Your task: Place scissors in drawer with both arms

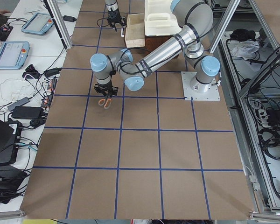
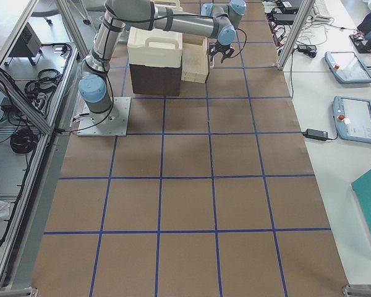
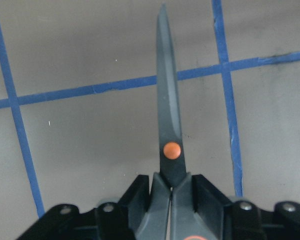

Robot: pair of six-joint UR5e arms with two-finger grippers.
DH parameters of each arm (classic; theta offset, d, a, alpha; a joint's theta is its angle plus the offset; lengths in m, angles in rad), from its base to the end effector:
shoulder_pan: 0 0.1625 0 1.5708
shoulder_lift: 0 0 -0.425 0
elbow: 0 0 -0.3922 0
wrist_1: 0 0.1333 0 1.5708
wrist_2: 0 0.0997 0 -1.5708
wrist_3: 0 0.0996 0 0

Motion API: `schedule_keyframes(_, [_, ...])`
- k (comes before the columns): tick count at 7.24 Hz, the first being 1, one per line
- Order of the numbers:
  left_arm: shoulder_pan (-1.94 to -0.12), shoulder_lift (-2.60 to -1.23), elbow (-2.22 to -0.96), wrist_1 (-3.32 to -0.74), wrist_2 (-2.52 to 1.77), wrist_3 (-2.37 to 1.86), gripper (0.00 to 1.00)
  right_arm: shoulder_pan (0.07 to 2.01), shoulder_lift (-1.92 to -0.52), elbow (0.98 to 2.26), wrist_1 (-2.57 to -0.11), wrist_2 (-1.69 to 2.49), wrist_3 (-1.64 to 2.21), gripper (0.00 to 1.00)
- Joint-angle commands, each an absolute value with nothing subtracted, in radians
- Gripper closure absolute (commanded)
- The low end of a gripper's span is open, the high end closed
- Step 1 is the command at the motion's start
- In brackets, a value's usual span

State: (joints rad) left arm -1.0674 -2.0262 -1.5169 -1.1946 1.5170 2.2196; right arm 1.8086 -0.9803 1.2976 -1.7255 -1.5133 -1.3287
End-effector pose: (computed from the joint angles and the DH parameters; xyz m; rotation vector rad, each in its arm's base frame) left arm 0.1897 -0.6320 0.2890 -2.3484 -2.0309 0.0735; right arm 0.2980 -0.6393 0.2789 -2.1144 2.1335 0.1644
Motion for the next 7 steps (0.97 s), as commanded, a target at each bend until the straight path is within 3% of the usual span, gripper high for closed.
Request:
schedule_keyframes(1, [-1.068,-2.026,-1.517,-1.195,1.517,2.218,0.88,1.809,-0.967,1.278,-1.738,-1.509,-1.333,0.35])
schedule_keyframes(7, [-1.068,-2.020,-1.516,-1.195,1.517,2.218,0.88,1.809,-0.945,1.253,-1.763,-1.508,-1.335,0.35])
